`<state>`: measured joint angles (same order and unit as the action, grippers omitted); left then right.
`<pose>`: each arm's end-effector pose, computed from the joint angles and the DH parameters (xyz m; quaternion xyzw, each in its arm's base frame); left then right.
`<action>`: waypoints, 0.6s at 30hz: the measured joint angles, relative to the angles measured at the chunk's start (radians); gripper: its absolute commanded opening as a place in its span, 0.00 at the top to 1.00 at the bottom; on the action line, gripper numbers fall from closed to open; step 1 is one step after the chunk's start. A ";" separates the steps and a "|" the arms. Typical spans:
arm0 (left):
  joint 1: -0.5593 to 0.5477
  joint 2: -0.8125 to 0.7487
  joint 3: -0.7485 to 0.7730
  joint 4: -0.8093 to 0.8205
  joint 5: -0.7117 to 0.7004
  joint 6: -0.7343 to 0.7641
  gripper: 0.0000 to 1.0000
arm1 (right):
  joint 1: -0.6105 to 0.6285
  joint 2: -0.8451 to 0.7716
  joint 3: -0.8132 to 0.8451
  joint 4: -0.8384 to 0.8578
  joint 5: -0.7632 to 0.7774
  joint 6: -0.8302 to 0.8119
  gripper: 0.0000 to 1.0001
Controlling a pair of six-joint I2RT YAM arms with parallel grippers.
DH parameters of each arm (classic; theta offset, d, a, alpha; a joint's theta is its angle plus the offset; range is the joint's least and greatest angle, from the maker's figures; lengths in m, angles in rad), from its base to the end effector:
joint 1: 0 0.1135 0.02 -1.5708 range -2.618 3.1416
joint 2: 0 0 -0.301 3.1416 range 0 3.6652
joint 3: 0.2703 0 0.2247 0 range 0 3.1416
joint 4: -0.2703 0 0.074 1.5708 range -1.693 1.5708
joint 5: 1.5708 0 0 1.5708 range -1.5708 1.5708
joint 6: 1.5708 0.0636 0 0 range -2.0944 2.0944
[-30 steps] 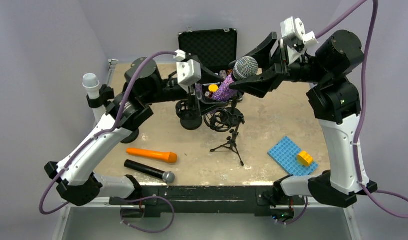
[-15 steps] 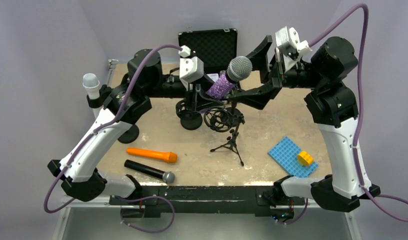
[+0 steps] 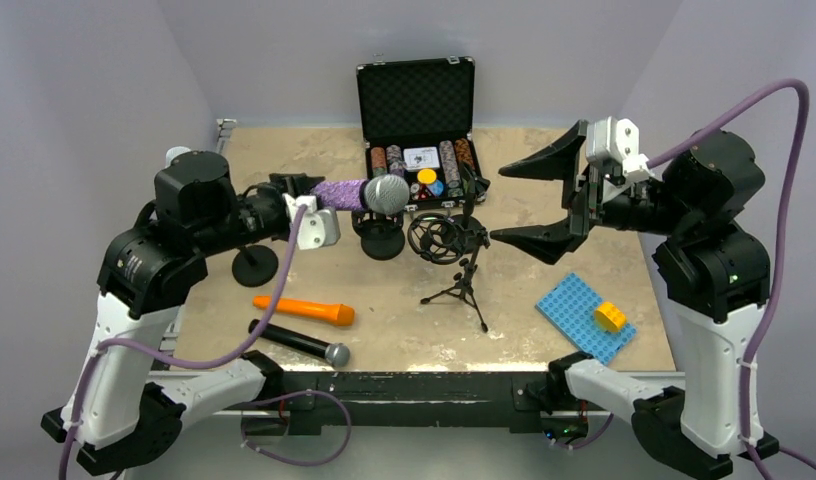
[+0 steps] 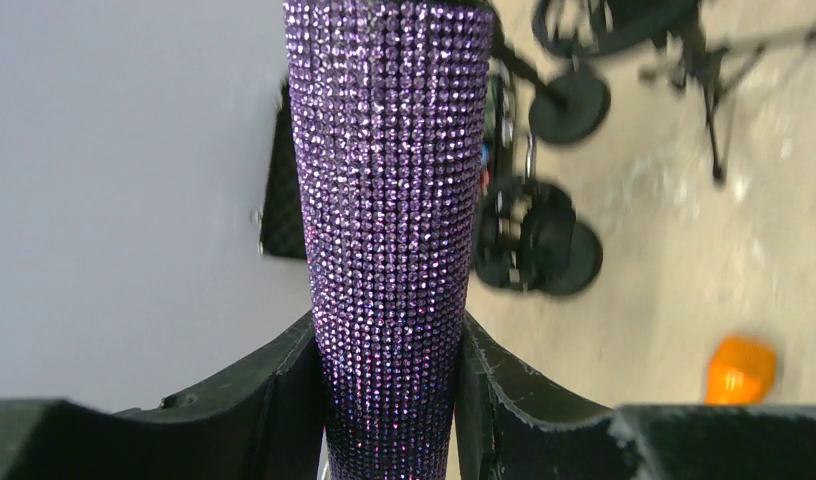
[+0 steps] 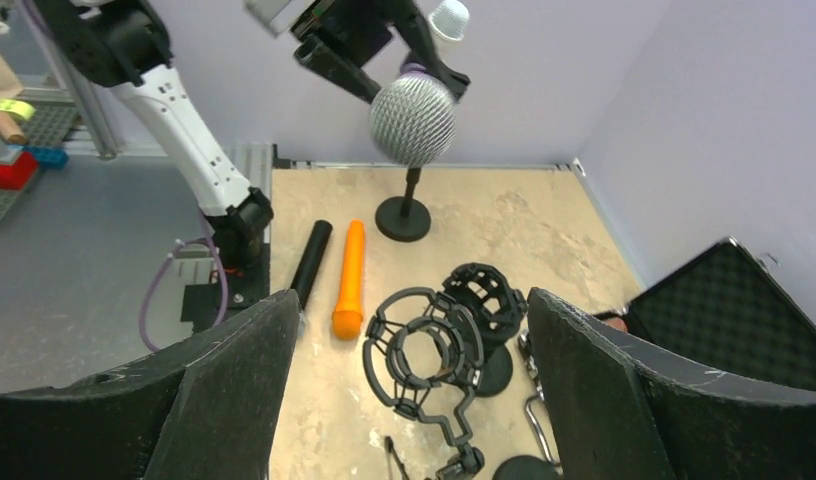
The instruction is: Remove the microphone from the stand
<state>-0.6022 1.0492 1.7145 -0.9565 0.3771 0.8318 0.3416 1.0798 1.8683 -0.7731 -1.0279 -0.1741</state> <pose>0.0946 -0.0934 0.5171 0.6022 0.5204 -0.0822 0.5998 0.0713 0.0831 0.5765 -0.4945 0.5015 0.3956 0.5895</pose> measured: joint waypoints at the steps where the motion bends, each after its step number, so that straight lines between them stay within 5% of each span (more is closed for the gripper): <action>1: 0.021 -0.010 -0.001 -0.051 -0.018 0.060 1.00 | -0.011 0.002 0.012 -0.023 0.005 -0.011 0.14; 5: 0.053 -0.022 -0.047 -0.278 -0.056 0.254 1.00 | -0.053 0.006 0.023 -0.080 0.022 -0.042 0.14; 10: 0.053 -0.032 -0.293 -0.471 -0.070 0.386 1.00 | -0.068 0.006 0.014 -0.094 0.034 -0.047 0.16; 18: 0.070 0.040 -0.776 -0.354 -0.218 0.445 1.00 | -0.072 0.006 0.000 -0.096 0.042 -0.019 0.17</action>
<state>-0.5320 1.0893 0.9382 -1.3109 0.1593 1.2770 0.2691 1.0859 1.8679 -0.8692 -0.9859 -0.1936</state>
